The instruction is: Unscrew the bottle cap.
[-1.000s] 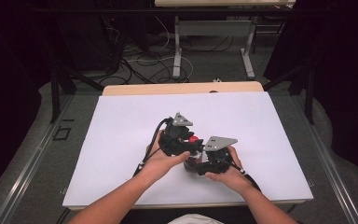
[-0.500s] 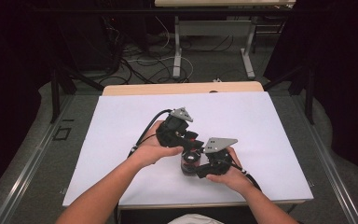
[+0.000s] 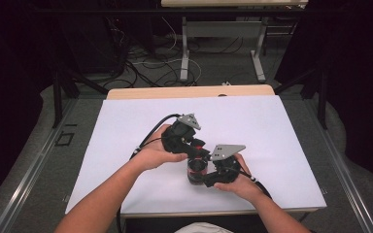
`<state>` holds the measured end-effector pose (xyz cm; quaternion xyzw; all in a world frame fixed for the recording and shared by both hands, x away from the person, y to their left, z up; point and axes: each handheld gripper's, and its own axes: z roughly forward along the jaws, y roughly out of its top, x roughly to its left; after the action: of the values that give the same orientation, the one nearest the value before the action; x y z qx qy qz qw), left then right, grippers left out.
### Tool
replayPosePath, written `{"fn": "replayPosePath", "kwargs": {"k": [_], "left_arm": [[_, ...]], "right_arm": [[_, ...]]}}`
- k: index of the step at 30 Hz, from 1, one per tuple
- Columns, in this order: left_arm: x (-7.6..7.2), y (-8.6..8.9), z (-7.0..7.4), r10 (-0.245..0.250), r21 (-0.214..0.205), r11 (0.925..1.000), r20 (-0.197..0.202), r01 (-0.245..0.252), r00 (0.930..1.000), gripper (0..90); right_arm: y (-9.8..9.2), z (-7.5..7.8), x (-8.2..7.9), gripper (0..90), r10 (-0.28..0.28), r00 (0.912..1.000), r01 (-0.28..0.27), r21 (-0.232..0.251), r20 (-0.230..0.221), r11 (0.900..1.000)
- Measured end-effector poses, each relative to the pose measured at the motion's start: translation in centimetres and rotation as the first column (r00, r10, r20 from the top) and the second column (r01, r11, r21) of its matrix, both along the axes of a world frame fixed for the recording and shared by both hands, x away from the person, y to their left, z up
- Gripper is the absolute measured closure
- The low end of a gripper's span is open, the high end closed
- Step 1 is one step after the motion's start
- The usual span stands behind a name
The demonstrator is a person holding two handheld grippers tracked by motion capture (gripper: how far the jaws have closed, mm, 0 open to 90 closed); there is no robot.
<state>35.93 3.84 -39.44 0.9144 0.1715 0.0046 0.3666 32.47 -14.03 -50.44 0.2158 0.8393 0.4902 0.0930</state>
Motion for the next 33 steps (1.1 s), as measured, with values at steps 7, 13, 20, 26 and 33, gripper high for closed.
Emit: {"fn": "replayPosePath", "kwargs": {"k": [7, 13, 20, 26, 33], "left_arm": [[-0.8, -0.3, -0.3, 0.095, -0.028, 0.9951, 0.028, -0.094, 0.9951, 61.8], [-1.4, -0.7, -0.5, 0.194, -0.046, 0.9804, 0.047, -0.191, 0.98, 61.9], [-2.0, -1.1, -0.6, 0.289, -0.073, 0.9559, 0.067, -0.285, 0.9549, 62.2], [-2.0, -1.3, -0.8, 0.357, -0.085, 0.9322, 0.054, -0.352, 0.9326, 62.3], [-1.2, -0.7, -0.7, 0.309, -0.123, 0.9435, -0.008, -0.308, 0.9509, 60.4]], "right_arm": [[0.0, 0.0, 0.0, 29.9, -0.037, 0.9993, 0.037, -0.003, 0.005, 0.9993], [0.0, 0.0, 0.0, 30.0, -0.07, 0.9975, 0.07, -0.011, 0.007, 0.9975], [0.0, 0.1, 0.0, 30.3, -0.095, 0.9954, 0.095, -0.012, 0.015, 0.9954], [0.2, 0.0, 0.0, 30.3, -0.128, 0.9915, 0.129, -0.025, 0.023, 0.9914], [-0.2, 0.2, 0.2, 30.2, -0.111, 0.9938, 0.111, -0.007, 0.007, 0.9937]]}}
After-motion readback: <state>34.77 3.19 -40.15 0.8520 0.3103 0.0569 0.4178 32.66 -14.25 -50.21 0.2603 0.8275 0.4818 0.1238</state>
